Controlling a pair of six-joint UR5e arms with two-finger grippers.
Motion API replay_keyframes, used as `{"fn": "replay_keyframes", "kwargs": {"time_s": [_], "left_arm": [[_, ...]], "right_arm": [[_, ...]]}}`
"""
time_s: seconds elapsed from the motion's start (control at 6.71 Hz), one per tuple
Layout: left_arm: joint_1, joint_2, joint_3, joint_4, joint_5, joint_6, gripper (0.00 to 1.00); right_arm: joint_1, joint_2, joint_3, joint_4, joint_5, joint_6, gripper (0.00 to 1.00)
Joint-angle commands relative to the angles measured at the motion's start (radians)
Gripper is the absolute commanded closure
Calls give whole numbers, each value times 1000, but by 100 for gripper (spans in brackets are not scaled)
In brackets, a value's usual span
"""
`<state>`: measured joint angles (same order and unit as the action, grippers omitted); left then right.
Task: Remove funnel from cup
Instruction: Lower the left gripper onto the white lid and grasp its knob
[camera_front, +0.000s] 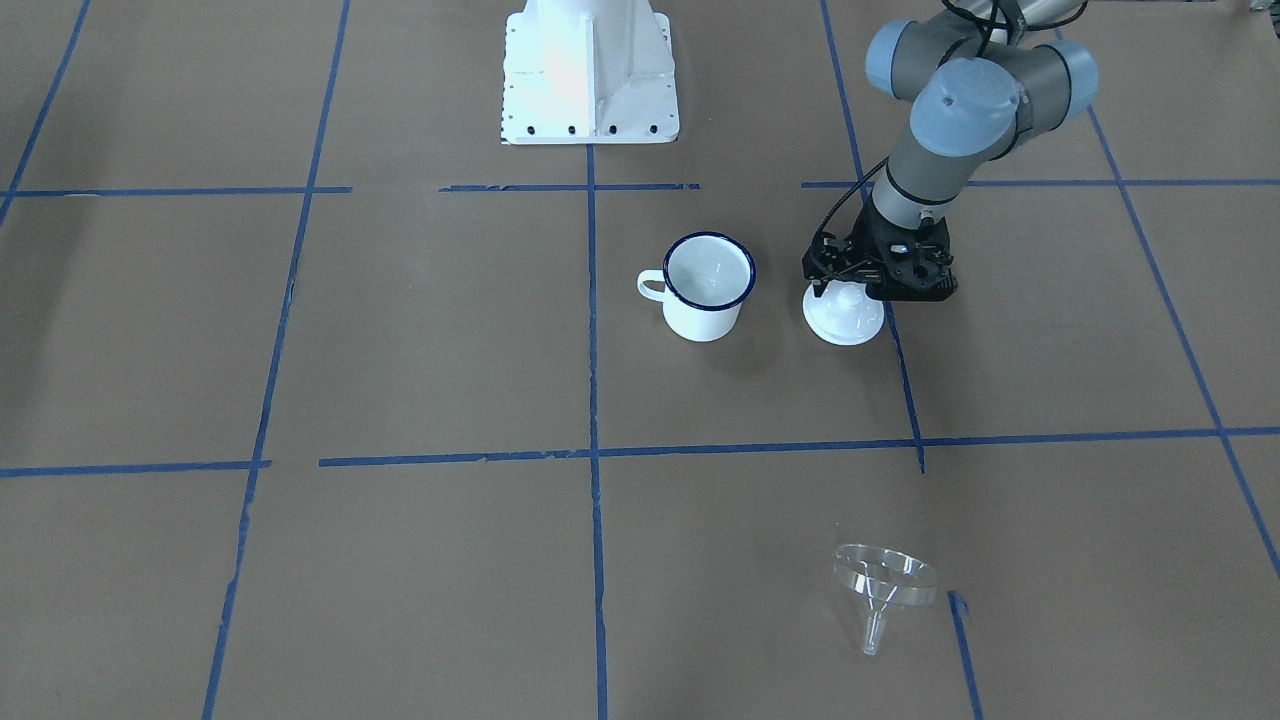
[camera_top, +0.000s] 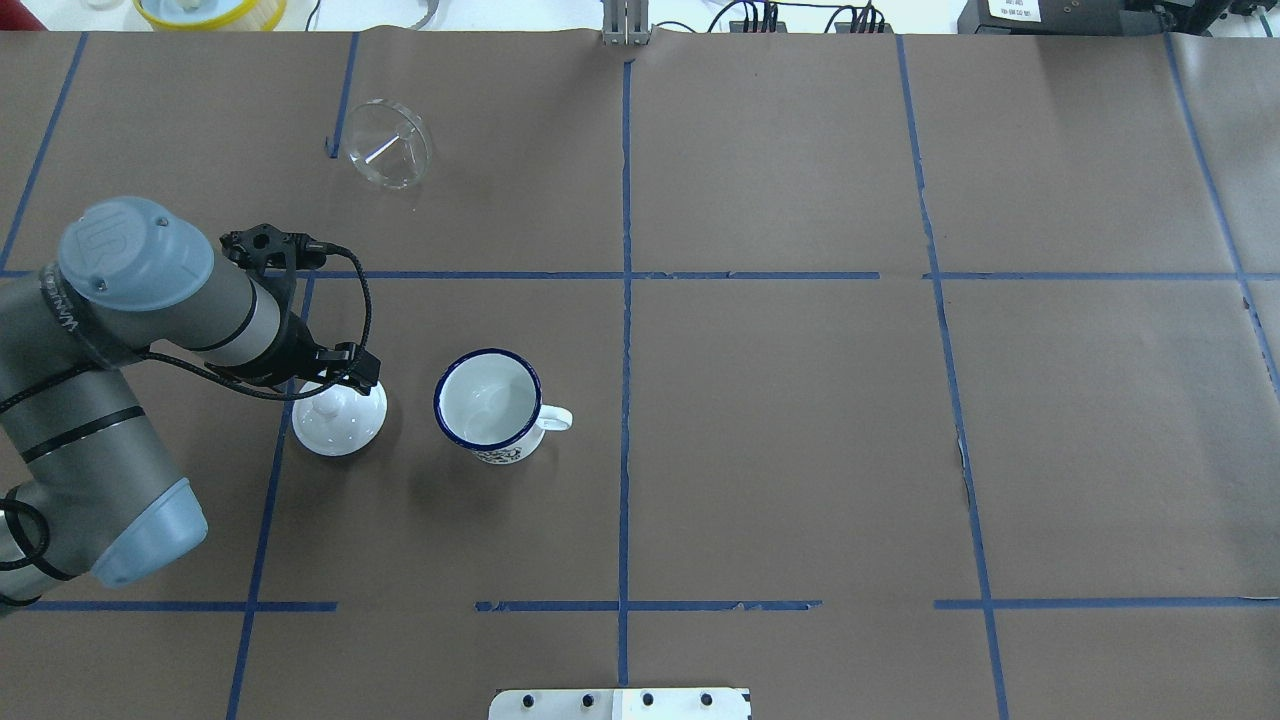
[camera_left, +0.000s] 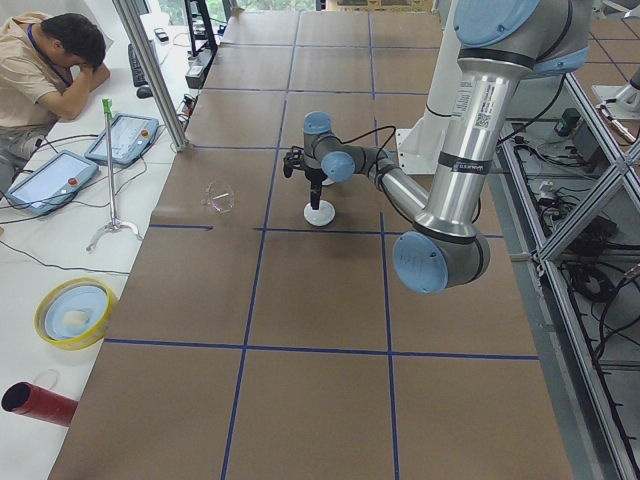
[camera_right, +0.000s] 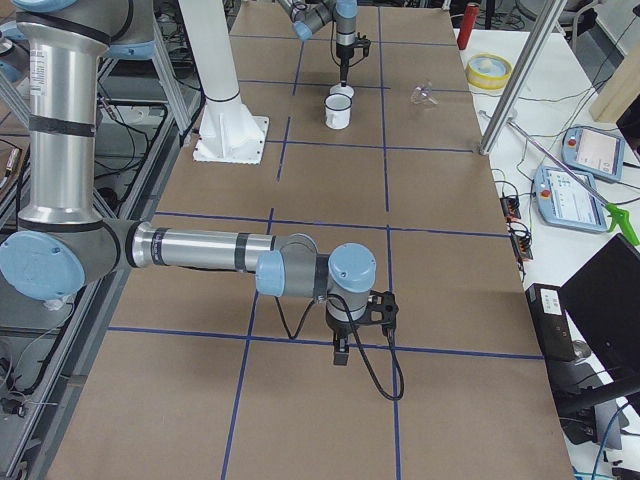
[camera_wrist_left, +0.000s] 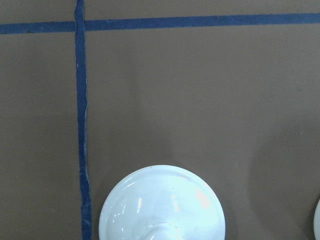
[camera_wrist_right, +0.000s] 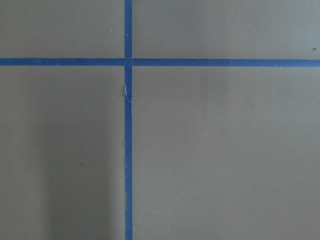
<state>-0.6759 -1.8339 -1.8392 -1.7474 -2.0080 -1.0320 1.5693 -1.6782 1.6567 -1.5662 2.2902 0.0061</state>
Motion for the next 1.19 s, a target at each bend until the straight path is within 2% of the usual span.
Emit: {"fn": "replay_keyframes", "kwargs": {"time_s": [0.0, 0.74, 0.89, 1.04], "left_arm": [[1, 1, 21, -24, 0, 1, 0], [1, 1, 38, -27, 0, 3, 0], [1, 1, 37, -29, 0, 1, 35], [1, -1, 34, -27, 0, 3, 99]], "right_arm": [[0, 0, 0, 0, 0, 0, 0], [0, 0, 0, 0, 0, 0, 0], [0, 0, 0, 0, 0, 0, 0], [0, 0, 0, 0, 0, 0, 0]]}}
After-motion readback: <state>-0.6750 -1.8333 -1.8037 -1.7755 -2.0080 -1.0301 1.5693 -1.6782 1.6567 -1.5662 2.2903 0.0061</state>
